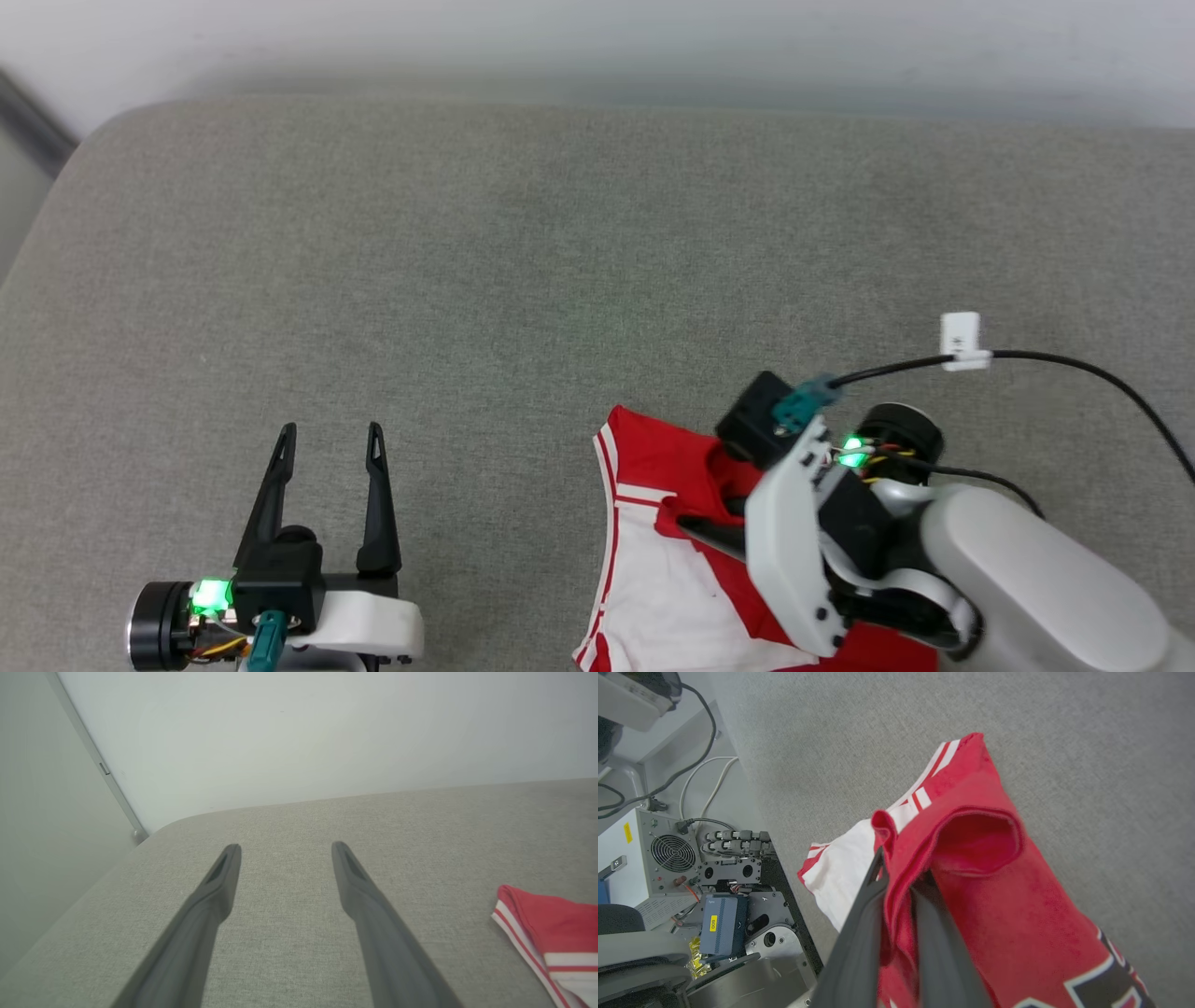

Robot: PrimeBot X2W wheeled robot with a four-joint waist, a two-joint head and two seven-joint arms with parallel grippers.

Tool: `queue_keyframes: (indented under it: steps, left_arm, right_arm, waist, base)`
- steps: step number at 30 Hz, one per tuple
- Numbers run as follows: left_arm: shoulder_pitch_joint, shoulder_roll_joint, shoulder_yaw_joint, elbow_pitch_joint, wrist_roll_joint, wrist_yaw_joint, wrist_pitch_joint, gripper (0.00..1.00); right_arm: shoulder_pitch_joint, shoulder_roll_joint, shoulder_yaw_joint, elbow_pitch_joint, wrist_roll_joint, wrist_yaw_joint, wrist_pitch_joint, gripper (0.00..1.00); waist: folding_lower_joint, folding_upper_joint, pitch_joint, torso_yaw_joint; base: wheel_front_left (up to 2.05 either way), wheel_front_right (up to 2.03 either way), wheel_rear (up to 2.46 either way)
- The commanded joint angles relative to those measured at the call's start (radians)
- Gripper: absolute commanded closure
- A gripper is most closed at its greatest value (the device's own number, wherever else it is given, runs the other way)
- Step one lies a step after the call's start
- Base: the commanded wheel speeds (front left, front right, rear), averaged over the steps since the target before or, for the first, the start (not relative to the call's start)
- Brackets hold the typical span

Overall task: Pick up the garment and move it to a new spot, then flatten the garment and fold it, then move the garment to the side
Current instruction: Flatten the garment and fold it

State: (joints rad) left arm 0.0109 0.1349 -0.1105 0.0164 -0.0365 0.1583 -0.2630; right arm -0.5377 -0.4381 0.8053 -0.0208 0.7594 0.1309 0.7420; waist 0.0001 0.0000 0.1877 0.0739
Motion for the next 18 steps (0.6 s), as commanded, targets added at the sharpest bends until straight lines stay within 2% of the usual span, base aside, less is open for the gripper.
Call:
queue_keyframes:
  steps: [1,7,10,14,16,17,18]
  left_arm:
    - [-0.013,-0.005,0.003,0.001,0.006,-0.003,-0.002,0.00]
    - [-0.039,-0.016,0.003,0.003,0.012,-0.009,-0.002,0.00]
    - [-0.043,-0.021,0.005,0.005,0.015,-0.013,-0.002,0.00]
    - [-0.036,-0.024,0.010,0.007,0.017,-0.010,-0.002,0.00]
    - [-0.022,-0.024,0.010,0.008,0.022,-0.009,-0.002,0.00]
    - [-0.017,-0.024,0.011,0.010,0.024,-0.007,-0.002,0.00]
    - [-0.014,-0.025,0.010,0.011,0.025,-0.005,-0.002,0.00]
  right_arm:
    - [-0.024,0.016,0.016,0.028,-0.004,0.000,-0.012,1.00]
    - [-0.086,0.083,0.183,0.247,-0.045,0.000,-0.069,1.00]
    - [-0.081,0.104,0.250,0.342,-0.027,-0.001,-0.093,1.00]
    - [-0.094,0.121,0.281,0.405,-0.002,-0.001,-0.164,1.00]
    - [-0.122,0.111,0.293,0.402,-0.008,-0.001,-0.205,0.58]
    - [-0.135,0.101,0.291,0.394,-0.008,-0.001,-0.229,0.00]
    - [-0.145,0.091,0.285,0.380,-0.008,-0.001,-0.252,0.00]
  waist:
    - [-0.0001,0.0000,0.013,0.008]
    - [-0.0001,0.0000,0.049,0.025]
    - [-0.0001,0.0000,0.056,0.027]
    - [-0.0001,0.0000,0.050,0.017]
    - [-0.0001,0.0000,0.035,0.010]
    - [-0.0001,0.0000,0.027,0.006]
    - [-0.0001,0.0000,0.018,0.001]
  base:
    - [0.00,0.00,0.00]
    - [0.00,0.00,0.00]
    - [0.00,0.00,0.00]
    - [0.00,0.00,0.00]
    - [0.00,0.00,0.00]
    - [0.00,0.00,0.00]
    - [0.00,0.00,0.00]
